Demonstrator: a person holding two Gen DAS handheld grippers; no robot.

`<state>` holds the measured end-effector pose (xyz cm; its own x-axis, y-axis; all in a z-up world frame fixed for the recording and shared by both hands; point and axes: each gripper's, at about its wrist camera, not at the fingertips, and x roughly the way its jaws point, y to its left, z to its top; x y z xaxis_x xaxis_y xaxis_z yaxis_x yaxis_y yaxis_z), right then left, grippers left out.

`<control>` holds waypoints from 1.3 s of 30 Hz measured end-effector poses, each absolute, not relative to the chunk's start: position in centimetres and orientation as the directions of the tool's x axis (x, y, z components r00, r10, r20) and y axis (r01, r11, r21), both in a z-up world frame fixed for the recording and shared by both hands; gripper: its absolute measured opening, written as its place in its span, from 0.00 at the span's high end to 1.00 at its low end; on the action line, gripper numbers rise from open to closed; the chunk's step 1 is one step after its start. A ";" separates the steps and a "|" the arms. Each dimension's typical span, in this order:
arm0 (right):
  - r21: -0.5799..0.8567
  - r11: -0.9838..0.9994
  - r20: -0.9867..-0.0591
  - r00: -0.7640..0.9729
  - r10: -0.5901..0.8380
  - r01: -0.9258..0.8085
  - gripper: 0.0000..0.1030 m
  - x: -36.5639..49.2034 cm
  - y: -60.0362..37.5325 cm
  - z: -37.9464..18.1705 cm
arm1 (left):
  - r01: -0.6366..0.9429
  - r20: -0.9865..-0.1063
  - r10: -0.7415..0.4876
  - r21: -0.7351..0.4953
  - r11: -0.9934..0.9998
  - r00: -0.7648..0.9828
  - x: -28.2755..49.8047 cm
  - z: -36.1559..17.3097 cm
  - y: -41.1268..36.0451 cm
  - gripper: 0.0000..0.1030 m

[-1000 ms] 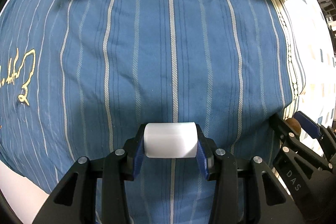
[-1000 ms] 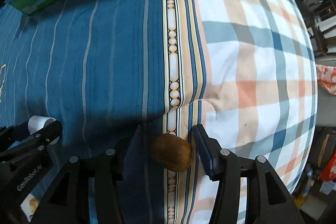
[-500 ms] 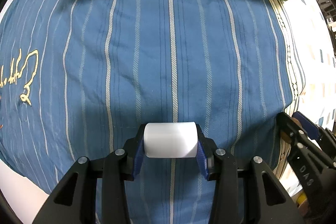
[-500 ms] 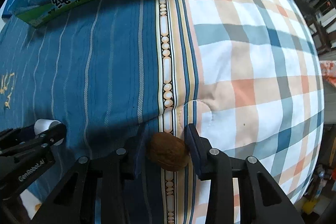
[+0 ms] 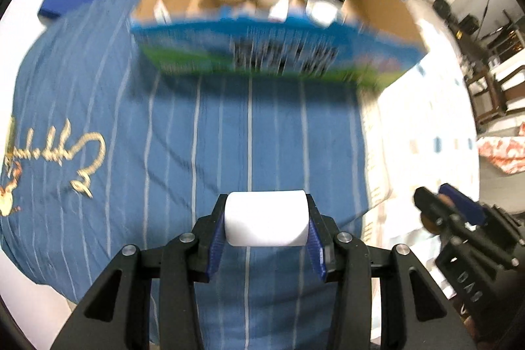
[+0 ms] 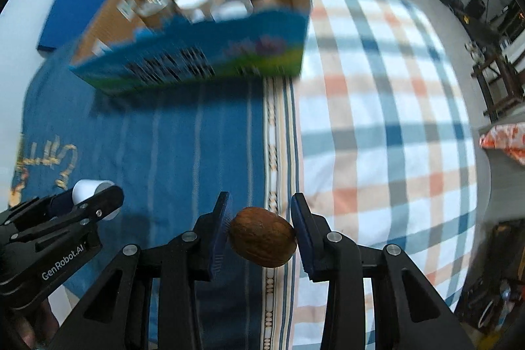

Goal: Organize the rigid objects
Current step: 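Carry the white cylinder and walnut into the box with both tools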

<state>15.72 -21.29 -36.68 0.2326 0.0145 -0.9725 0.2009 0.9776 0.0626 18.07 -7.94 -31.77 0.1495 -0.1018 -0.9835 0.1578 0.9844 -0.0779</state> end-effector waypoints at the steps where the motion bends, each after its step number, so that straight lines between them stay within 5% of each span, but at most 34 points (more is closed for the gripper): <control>1: 0.067 0.979 -0.968 0.250 0.016 0.193 0.62 15.9 -20.9 -35.6 | 0.159 -0.980 -0.110 -0.083 0.984 0.168 18.4 -30.6 -7.8 0.61; 9: 0.115 0.981 -0.935 0.350 0.053 0.159 0.62 18.2 -18.5 -28.8 | 0.168 -0.943 -0.156 -0.110 0.980 0.293 21.3 -23.7 -7.9 0.61; 16: 0.158 0.973 -0.923 0.375 0.085 0.168 0.62 22.8 -18.3 -28.4 | 0.183 -0.935 -0.142 -0.085 0.979 0.325 24.8 -23.6 -8.0 0.61; 34: 0.166 0.948 -0.958 0.271 0.090 0.272 0.62 36.8 -22.3 -35.5 | 0.159 -0.973 -0.097 -0.064 0.985 0.211 39.3 -30.0 -5.6 0.61; 39: 0.243 0.924 -0.963 0.184 0.195 0.296 0.62 40.7 -23.0 -39.1 | 0.153 -0.988 -0.099 -0.080 0.985 0.116 42.5 -33.8 -5.3 0.61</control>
